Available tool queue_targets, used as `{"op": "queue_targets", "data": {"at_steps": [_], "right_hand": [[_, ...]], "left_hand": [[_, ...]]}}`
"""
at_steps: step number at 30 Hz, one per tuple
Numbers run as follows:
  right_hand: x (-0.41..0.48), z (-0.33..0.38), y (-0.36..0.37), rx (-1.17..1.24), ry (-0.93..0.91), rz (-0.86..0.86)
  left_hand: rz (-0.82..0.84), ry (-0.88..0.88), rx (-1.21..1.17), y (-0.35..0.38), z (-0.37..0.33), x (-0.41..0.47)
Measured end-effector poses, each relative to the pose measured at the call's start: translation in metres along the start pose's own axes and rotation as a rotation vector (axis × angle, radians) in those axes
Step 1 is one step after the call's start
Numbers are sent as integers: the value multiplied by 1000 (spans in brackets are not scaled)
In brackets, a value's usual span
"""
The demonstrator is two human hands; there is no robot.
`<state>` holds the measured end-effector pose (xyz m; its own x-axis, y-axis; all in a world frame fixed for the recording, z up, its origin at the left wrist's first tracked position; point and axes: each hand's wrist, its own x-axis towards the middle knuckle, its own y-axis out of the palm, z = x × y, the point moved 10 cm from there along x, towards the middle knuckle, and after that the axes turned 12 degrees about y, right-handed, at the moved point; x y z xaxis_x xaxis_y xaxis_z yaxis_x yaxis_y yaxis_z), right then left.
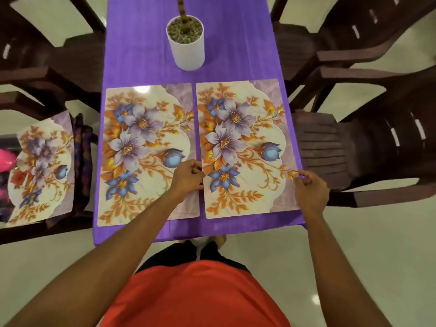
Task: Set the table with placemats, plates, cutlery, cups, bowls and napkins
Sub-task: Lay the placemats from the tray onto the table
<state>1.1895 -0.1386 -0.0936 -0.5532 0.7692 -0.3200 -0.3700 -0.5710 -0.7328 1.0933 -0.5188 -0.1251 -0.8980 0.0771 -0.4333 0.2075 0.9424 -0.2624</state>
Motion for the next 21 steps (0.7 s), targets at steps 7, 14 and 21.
{"op": "queue_targets", "data": {"at_steps": [7, 14, 21], "right_hand": [[-2, -12, -7, -18, 32, -69], [-2, -11, -7, -52, -15, -95], [0, -17, -3, -28, -43, -140]], "left_hand": [[-43, 14, 128, 3, -4, 8], [-66, 195, 573, 3, -10, 9], [-29, 317, 624, 13, -18, 11]]}}
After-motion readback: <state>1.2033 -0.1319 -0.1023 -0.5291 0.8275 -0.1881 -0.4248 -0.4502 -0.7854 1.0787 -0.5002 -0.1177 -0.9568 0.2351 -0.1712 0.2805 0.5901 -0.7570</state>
